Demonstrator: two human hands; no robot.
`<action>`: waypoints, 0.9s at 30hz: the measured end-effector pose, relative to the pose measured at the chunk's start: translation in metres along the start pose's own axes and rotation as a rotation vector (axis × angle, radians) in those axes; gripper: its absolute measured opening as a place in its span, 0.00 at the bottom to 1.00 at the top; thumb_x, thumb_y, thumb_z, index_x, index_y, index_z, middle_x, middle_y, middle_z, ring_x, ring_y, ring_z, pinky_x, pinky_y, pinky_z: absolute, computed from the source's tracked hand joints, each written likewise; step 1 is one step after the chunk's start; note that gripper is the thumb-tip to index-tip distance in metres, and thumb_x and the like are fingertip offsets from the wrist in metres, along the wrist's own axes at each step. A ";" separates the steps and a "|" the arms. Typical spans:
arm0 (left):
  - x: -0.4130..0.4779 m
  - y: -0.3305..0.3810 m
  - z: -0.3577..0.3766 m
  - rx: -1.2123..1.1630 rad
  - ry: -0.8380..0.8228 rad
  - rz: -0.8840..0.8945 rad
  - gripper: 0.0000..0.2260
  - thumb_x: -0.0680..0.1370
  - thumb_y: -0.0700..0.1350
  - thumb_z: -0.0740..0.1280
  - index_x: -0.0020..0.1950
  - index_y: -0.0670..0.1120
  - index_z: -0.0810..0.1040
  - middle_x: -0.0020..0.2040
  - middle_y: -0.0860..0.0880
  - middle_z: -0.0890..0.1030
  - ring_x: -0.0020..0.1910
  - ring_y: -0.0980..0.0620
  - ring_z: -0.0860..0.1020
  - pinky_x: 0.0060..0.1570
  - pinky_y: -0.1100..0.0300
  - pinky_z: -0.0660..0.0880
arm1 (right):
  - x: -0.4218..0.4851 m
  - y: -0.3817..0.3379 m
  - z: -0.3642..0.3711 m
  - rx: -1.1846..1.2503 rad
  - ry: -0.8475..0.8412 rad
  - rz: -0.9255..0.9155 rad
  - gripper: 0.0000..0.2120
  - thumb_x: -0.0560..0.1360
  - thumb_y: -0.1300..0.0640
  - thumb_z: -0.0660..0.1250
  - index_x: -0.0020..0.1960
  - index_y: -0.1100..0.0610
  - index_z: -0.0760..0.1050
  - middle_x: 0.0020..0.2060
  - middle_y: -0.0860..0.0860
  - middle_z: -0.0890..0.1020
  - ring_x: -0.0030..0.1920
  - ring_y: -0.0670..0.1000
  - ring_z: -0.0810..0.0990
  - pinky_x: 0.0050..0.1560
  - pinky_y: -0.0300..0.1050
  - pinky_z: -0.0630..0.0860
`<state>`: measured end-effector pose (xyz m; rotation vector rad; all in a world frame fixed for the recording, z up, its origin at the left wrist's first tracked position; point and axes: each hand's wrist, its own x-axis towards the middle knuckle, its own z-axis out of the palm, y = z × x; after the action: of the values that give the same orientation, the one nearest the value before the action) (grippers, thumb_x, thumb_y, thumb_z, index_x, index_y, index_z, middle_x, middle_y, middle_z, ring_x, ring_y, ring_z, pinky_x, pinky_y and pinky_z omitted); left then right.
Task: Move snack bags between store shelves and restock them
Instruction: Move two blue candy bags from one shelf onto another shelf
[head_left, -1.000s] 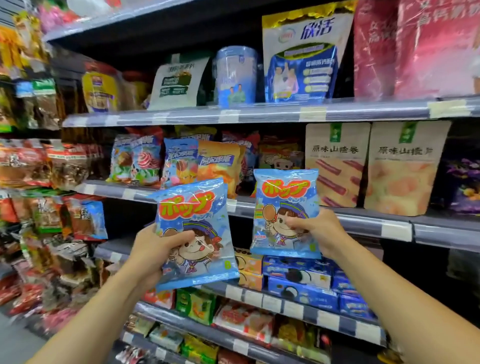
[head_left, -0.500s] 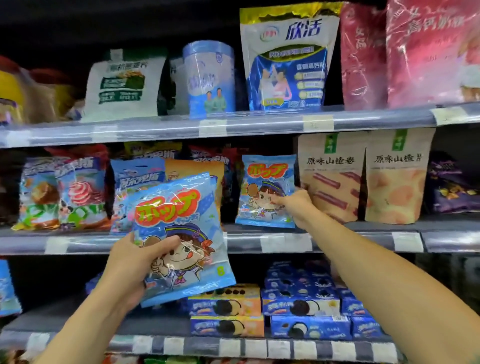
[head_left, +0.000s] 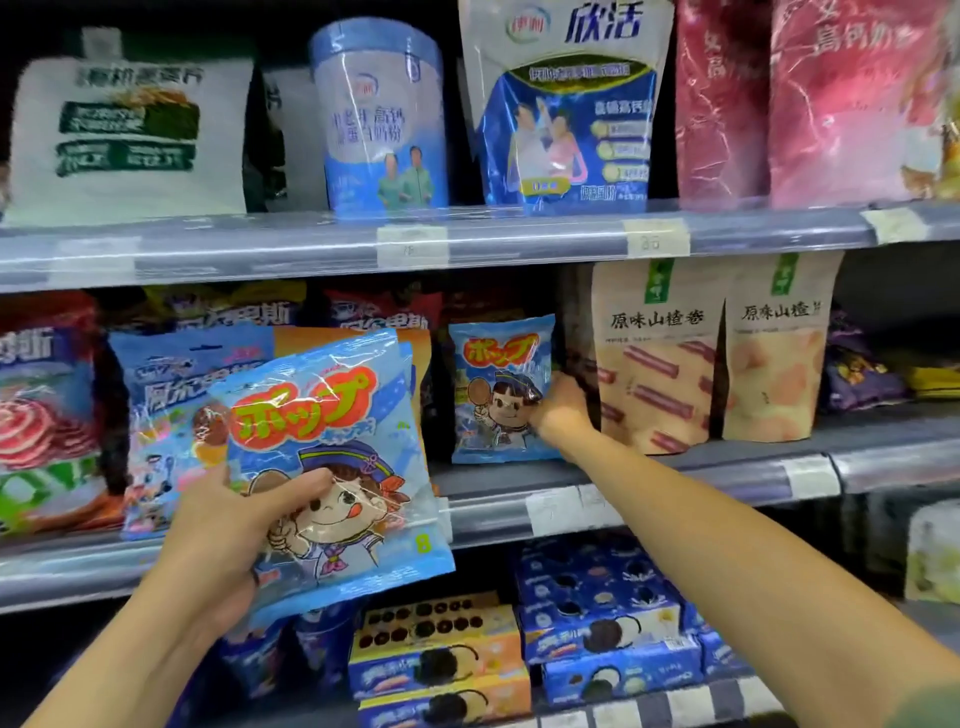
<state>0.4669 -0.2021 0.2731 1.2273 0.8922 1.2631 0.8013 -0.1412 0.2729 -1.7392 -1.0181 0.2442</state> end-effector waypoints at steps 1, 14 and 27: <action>0.001 0.000 0.002 0.000 0.000 0.010 0.50 0.48 0.47 0.82 0.69 0.39 0.71 0.44 0.41 0.87 0.42 0.39 0.86 0.47 0.37 0.80 | 0.002 0.002 0.000 -0.032 0.004 -0.015 0.22 0.70 0.62 0.76 0.62 0.61 0.76 0.57 0.58 0.82 0.57 0.57 0.81 0.51 0.42 0.76; 0.001 0.013 0.025 0.005 -0.014 0.070 0.40 0.54 0.44 0.80 0.65 0.40 0.74 0.53 0.34 0.84 0.44 0.39 0.85 0.44 0.40 0.82 | -0.007 0.020 -0.033 -0.610 -0.115 -0.592 0.46 0.65 0.62 0.74 0.76 0.44 0.56 0.75 0.52 0.53 0.74 0.60 0.59 0.63 0.52 0.75; 0.000 0.004 0.035 -0.026 -0.003 0.095 0.37 0.60 0.39 0.77 0.68 0.41 0.72 0.47 0.37 0.86 0.41 0.39 0.86 0.36 0.43 0.82 | 0.014 0.029 -0.032 -0.750 -0.400 -0.707 0.36 0.73 0.43 0.68 0.75 0.33 0.54 0.78 0.43 0.47 0.78 0.53 0.45 0.70 0.58 0.69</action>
<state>0.4999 -0.2086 0.2829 1.2631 0.8213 1.3443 0.8438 -0.1549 0.2652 -1.8599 -2.1444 -0.2997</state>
